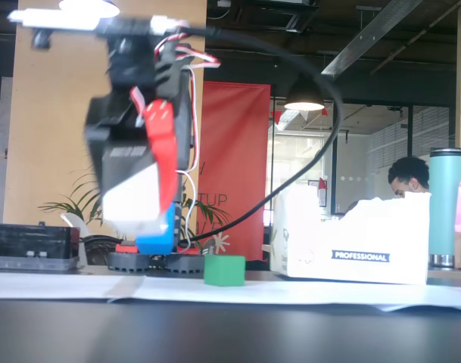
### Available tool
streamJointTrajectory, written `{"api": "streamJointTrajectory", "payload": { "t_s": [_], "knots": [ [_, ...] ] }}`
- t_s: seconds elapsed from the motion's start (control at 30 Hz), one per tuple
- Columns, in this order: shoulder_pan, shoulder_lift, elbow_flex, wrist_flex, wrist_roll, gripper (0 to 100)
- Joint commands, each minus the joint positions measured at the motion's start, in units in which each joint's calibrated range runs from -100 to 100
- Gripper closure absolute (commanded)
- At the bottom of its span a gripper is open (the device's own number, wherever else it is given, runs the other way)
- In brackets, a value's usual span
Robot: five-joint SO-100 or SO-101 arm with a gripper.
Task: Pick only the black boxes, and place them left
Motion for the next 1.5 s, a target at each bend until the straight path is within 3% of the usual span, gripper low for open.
{"api": "streamJointTrajectory", "payload": {
  "t_s": [0.0,0.37,0.87,1.23,1.47],
  "knots": [
    [-5.85,-12.51,-4.72,6.7,-4.12,82],
    [-27.07,-23.42,-17.84,23.08,-15.17,82],
    [-59.46,-35.98,-17.93,24.19,-25.17,82],
    [-79.04,-33.77,-17.84,37.7,-31.43,82],
    [-84.58,-21.76,-19.7,39.85,-38.22,82]
  ]
}}
